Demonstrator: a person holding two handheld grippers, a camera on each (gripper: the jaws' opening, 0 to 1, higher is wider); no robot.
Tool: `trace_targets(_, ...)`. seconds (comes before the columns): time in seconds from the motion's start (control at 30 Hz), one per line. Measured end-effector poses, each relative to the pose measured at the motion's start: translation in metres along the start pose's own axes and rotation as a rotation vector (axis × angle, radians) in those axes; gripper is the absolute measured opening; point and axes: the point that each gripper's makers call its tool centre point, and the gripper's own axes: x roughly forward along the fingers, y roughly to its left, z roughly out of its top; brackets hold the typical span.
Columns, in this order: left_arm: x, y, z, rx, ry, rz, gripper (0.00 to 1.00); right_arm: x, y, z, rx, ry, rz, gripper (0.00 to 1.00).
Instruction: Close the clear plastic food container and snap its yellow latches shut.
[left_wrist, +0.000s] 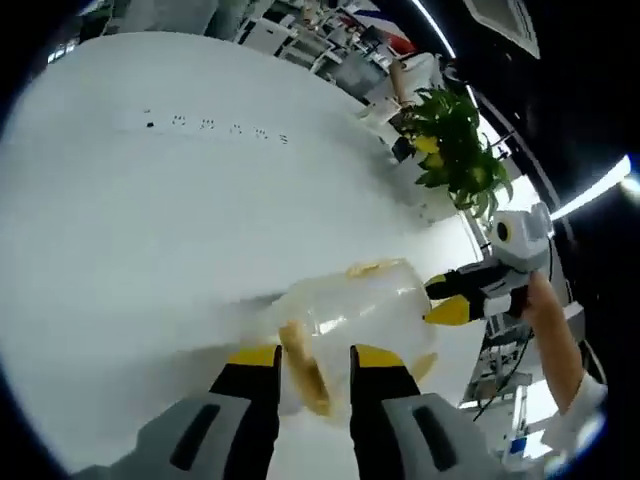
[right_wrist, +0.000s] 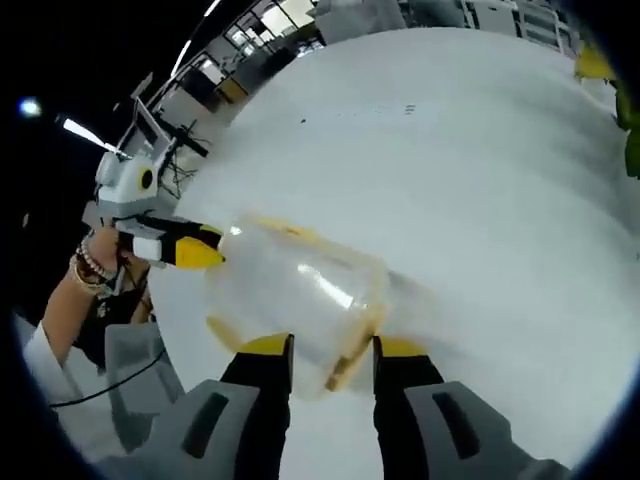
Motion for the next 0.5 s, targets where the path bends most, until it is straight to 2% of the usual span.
trace_targets(0.03,-0.004,0.002,0.006,0.070,-0.024,0.023,0.27,-0.005,-0.004,0.004,-0.047,-0.007,-0.041,0.25)
trace_targets(0.1,-0.015,0.006,0.023,0.133,-0.103,0.076,0.38,-0.014,-0.005,0.018,-0.098,-0.061,-0.085,0.28)
trace_targets(0.13,-0.019,0.002,0.030,0.172,-0.130,0.067,0.38,-0.017,-0.003,0.023,-0.104,-0.083,-0.089,0.29)
trace_targets(0.2,-0.027,-0.013,0.046,0.227,-0.206,0.019,0.30,-0.021,0.011,0.033,-0.118,-0.128,-0.039,0.24)
trace_targets(0.23,-0.029,-0.021,0.052,0.212,-0.238,-0.001,0.26,-0.021,0.021,0.038,-0.103,-0.148,0.001,0.22)
trace_targets(0.3,-0.031,-0.040,0.064,0.194,-0.307,-0.063,0.23,-0.019,0.032,0.045,-0.087,-0.172,0.036,0.21)
trace_targets(0.33,-0.030,-0.047,0.066,0.201,-0.324,-0.083,0.23,-0.017,0.039,0.045,-0.101,-0.170,0.048,0.21)
trace_targets(0.4,-0.025,-0.058,0.062,0.231,-0.317,-0.098,0.19,-0.010,0.049,0.044,-0.147,-0.158,0.053,0.17)
trace_targets(0.5,-0.012,-0.078,0.040,0.210,-0.254,-0.175,0.08,-0.004,0.052,0.041,-0.229,-0.125,0.026,0.12)
